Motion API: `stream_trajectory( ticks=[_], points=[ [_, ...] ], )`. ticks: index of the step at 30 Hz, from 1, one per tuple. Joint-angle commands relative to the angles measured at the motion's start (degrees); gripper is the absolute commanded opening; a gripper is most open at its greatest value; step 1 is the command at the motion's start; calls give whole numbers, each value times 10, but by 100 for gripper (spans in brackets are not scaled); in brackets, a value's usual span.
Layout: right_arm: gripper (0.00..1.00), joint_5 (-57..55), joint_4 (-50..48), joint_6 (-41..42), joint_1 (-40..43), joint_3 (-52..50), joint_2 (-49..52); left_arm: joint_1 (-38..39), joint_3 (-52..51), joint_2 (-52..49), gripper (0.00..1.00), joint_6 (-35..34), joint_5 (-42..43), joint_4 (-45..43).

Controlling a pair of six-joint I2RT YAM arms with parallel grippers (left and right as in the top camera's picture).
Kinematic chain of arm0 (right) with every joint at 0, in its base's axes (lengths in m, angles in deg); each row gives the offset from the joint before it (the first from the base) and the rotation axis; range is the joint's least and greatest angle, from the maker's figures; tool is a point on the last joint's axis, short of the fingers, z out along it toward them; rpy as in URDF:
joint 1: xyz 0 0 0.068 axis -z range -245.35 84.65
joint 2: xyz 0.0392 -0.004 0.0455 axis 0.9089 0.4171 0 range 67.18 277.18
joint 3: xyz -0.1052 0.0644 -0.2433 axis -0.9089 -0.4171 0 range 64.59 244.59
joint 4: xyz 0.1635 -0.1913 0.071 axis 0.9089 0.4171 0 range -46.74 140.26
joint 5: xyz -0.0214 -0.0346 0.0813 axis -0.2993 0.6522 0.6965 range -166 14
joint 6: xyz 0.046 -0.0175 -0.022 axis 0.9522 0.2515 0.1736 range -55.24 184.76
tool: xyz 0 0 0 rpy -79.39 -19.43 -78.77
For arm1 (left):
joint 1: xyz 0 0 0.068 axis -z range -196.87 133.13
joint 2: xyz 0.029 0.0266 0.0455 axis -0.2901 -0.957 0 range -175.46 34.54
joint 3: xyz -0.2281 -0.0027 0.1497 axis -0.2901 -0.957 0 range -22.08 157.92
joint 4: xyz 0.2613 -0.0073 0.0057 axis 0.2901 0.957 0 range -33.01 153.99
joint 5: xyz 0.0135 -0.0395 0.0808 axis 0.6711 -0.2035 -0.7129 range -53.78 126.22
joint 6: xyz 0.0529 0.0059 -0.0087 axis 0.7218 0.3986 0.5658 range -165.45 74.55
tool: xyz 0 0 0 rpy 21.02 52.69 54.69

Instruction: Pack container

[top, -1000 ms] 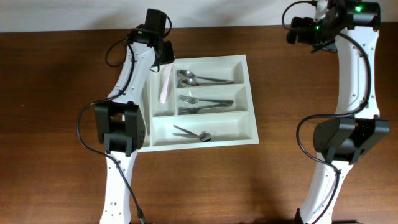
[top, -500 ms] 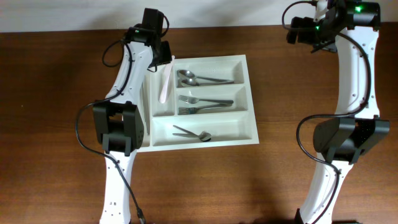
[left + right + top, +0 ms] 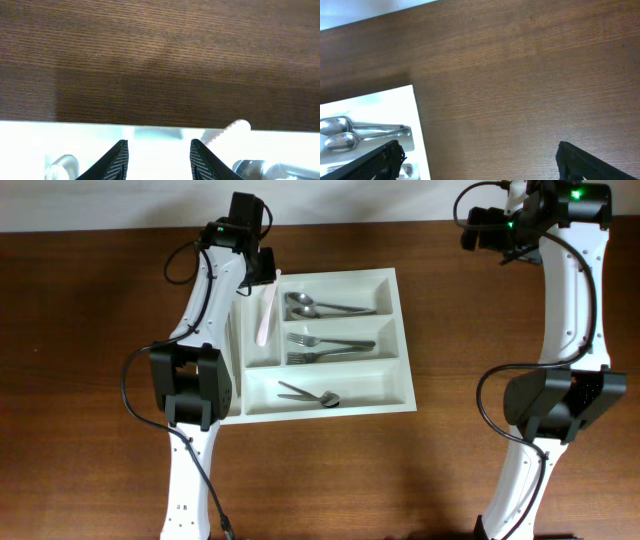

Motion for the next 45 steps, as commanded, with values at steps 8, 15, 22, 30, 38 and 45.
stream_trajectory(
  ticks=[8,15,22,30,38,45],
  points=[
    [99,-3,0,2,1,-3,2,4,13,-6,42,46,8,11],
    [99,-3,0,2,1,-3,2,5,13,-1,41,58,8,17],
    [99,-3,0,2,1,-3,2,10,13,0,41,72,8,26],
    [99,-3,0,2,1,-3,2,20,14,4,41,99,8,63],
    [99,-3,0,2,1,-3,2,22,14,4,41,109,8,86],
    [99,-3,0,2,1,-3,2,21,12,3,24,110,8,89]
  ],
)
